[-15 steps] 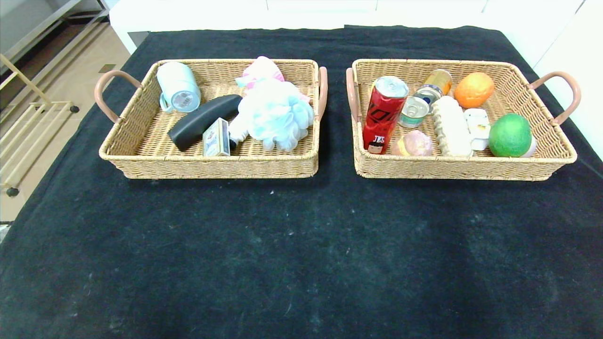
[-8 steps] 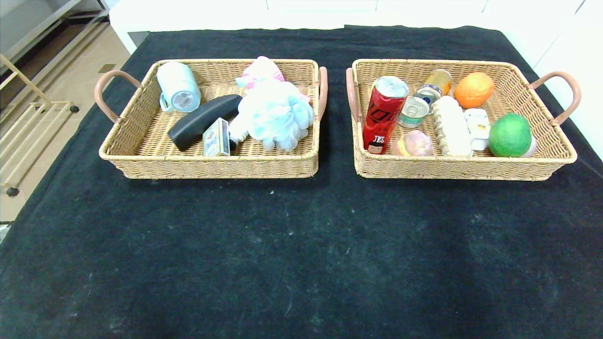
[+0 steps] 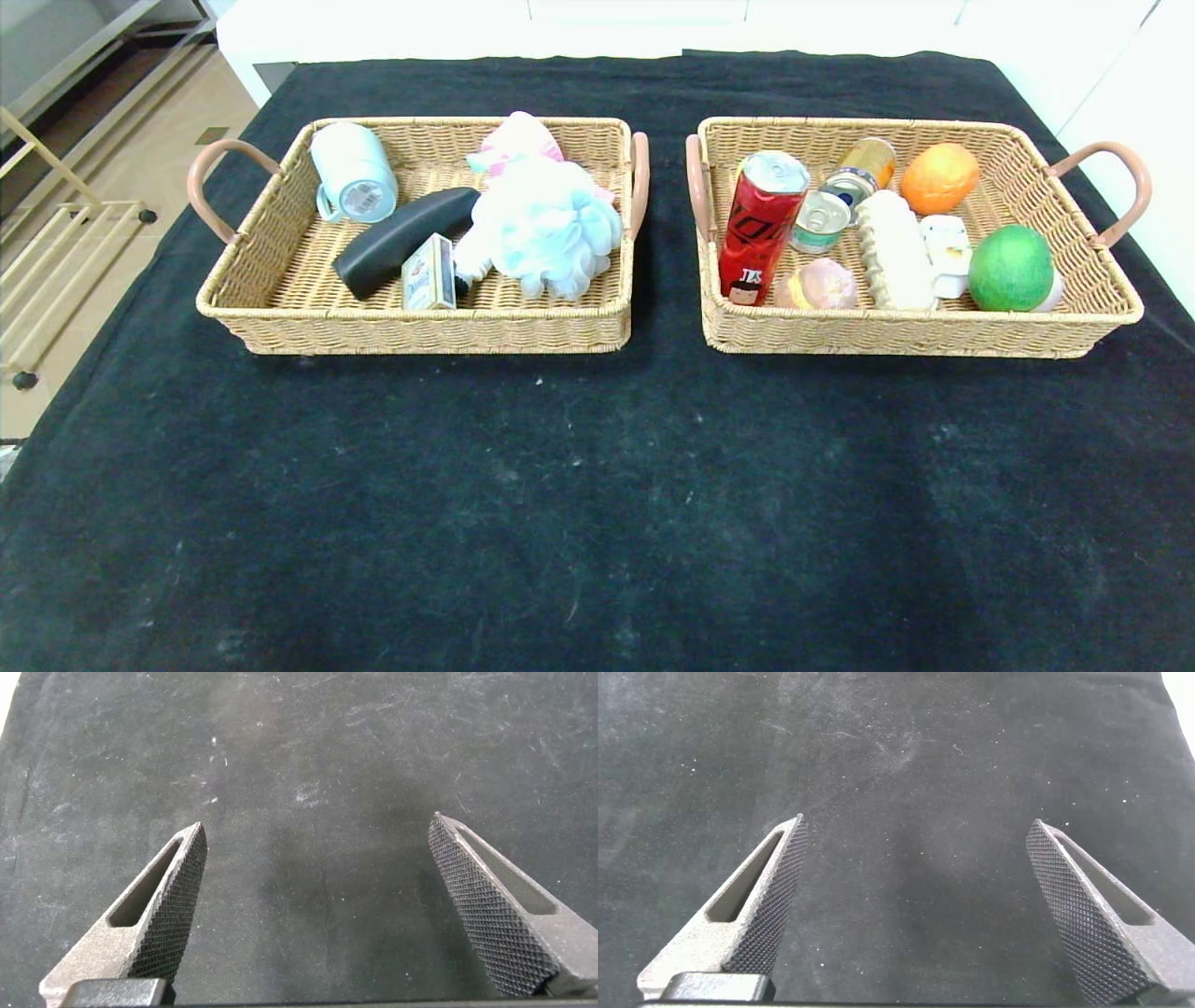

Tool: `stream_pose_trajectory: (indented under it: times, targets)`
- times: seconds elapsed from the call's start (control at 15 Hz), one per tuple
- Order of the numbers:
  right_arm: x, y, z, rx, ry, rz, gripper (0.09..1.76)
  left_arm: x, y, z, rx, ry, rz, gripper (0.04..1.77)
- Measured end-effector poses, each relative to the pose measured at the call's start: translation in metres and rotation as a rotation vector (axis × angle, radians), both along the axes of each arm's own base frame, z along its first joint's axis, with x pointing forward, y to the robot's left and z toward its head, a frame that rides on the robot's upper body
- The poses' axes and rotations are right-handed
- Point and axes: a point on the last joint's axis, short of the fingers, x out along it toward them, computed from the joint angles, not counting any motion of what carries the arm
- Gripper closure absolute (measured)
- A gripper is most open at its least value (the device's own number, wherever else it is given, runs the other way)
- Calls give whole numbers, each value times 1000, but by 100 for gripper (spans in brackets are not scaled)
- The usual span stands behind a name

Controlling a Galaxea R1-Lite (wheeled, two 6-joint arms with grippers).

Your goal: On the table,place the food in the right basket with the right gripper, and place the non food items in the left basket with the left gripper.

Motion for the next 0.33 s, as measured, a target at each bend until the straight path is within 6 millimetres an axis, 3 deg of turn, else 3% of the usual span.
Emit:
stream_pose_trajectory:
  times: [0.33]
  targets:
    - [0, 0, 0, 25, -1, -8, 14, 0, 0, 0, -94, 2, 20, 9]
